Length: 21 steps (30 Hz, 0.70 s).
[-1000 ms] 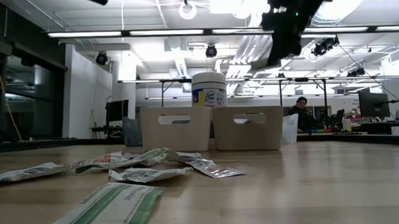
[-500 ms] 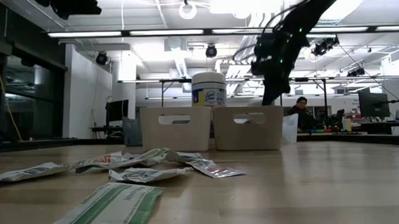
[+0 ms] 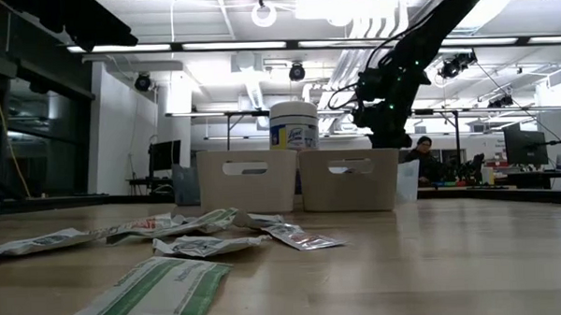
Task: Pick & Place First Aid Supplies
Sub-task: Put the band aid into the transparent bin
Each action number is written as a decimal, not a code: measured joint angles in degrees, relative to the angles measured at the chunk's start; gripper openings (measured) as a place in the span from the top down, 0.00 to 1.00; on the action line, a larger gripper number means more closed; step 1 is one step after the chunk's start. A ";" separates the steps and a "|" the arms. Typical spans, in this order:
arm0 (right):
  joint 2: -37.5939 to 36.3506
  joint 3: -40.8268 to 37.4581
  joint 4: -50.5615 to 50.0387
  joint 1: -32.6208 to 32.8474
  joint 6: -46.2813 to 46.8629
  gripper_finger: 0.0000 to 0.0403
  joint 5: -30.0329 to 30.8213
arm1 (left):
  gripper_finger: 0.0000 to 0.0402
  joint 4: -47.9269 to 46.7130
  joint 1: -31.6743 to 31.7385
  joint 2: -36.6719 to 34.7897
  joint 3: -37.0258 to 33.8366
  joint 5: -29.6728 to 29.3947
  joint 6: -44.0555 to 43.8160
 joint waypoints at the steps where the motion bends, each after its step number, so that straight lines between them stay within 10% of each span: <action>1: -0.08 0.00 0.17 0.02 0.50 1.00 0.77 | 0.61 -0.06 -0.02 0.00 0.00 0.13 0.05; 21: -4.45 0.00 0.74 0.02 9.51 0.63 4.33 | 0.61 -0.42 -0.01 0.00 0.00 3.18 1.11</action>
